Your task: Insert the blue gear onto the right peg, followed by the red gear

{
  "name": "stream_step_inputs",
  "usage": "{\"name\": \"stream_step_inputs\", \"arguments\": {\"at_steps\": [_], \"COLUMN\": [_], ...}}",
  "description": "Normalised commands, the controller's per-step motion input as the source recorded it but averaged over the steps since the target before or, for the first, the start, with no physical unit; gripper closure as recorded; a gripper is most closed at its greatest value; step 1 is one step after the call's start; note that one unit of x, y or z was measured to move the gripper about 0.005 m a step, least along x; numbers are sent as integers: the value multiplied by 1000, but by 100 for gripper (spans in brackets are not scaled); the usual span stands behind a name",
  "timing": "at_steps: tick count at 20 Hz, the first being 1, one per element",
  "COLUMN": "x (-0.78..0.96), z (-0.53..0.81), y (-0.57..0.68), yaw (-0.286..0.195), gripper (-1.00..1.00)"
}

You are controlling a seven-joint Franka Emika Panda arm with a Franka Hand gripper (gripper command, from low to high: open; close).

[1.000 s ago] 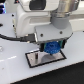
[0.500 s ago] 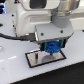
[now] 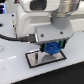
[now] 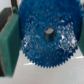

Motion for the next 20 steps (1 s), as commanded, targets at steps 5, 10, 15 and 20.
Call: {"name": "stream_step_inputs", "arguments": {"at_steps": [5,10,15,20], "x": [142,109,272,184], "z": [340,150,-2,-22], "y": [46,76,-52,-71], "yaw": [0,0,0,0], "gripper": [100,100,100,100]}}
